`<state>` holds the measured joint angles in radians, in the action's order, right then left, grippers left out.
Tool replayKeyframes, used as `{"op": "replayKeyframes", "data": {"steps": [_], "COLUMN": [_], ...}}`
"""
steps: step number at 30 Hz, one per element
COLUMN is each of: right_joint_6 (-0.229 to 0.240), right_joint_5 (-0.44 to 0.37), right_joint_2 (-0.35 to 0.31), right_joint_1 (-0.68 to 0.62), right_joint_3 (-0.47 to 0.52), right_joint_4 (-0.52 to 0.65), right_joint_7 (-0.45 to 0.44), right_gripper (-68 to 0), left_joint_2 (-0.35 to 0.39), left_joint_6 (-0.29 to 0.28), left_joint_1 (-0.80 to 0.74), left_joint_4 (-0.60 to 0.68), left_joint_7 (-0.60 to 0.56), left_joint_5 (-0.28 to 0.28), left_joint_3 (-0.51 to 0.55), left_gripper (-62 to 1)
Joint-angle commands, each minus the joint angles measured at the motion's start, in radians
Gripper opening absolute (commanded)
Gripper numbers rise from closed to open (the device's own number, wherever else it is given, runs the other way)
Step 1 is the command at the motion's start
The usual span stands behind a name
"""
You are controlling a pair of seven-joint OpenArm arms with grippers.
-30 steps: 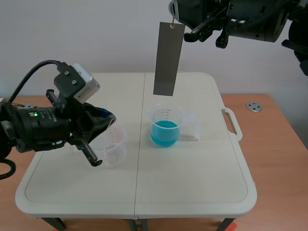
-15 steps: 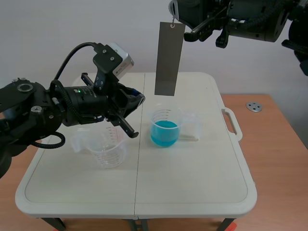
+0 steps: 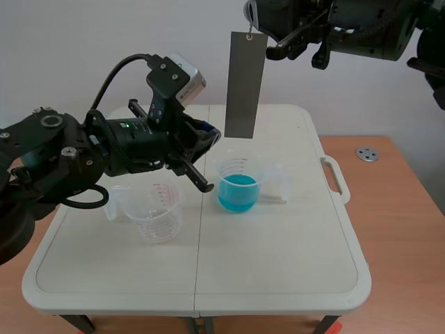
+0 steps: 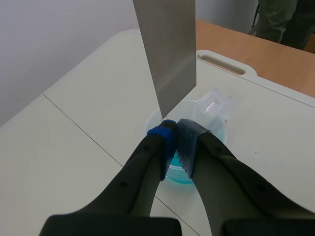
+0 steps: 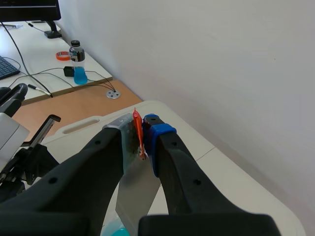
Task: Hold the metal plate by the orange handle, dip it into the blue solution, take it out and point at it, then put the plate back in the beaker on the left.
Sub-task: 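Point at the plate with the left hand, then lower the plate into the blue solution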
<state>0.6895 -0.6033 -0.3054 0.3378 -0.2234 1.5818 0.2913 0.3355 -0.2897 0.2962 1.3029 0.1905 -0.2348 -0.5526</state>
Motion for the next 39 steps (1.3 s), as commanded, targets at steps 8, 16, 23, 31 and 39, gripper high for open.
{"op": "replayKeyframes", "data": {"steps": [8, 16, 23, 31, 39], "right_joint_6": [0.000, 0.000, 0.000, 0.000, 0.000], "right_joint_5": [-0.014, -0.015, -0.015, -0.014, -0.014], "right_joint_2": [-0.007, -0.007, -0.007, -0.007, -0.007], "right_joint_1": [0.025, 0.025, 0.025, 0.025, 0.025], "right_joint_3": [0.013, 0.013, 0.013, 0.013, 0.013], "right_joint_4": [0.008, 0.008, 0.008, 0.008, 0.008], "right_joint_7": [-0.021, -0.021, -0.025, -0.024, -0.024], "right_gripper": [-66.0, -66.0, -66.0, -66.0, -66.0], "left_joint_2": [0.000, 0.001, 0.103, 0.328, 0.495], "left_joint_6": [0.002, 0.018, 0.129, 0.226, 0.229], "left_joint_1": [0.009, 0.001, -0.064, -0.275, -0.581], "left_joint_4": [0.011, 0.012, 0.068, 0.208, 0.253], "left_joint_7": [-0.013, -0.018, -0.110, -0.181, -0.195], "left_joint_5": [-0.007, -0.008, -0.008, -0.084, -0.148], "left_joint_3": [0.002, 0.002, 0.005, 0.112, 0.328], "left_gripper": [-59.4, -59.4, -59.4, -59.4, -59.4]}}
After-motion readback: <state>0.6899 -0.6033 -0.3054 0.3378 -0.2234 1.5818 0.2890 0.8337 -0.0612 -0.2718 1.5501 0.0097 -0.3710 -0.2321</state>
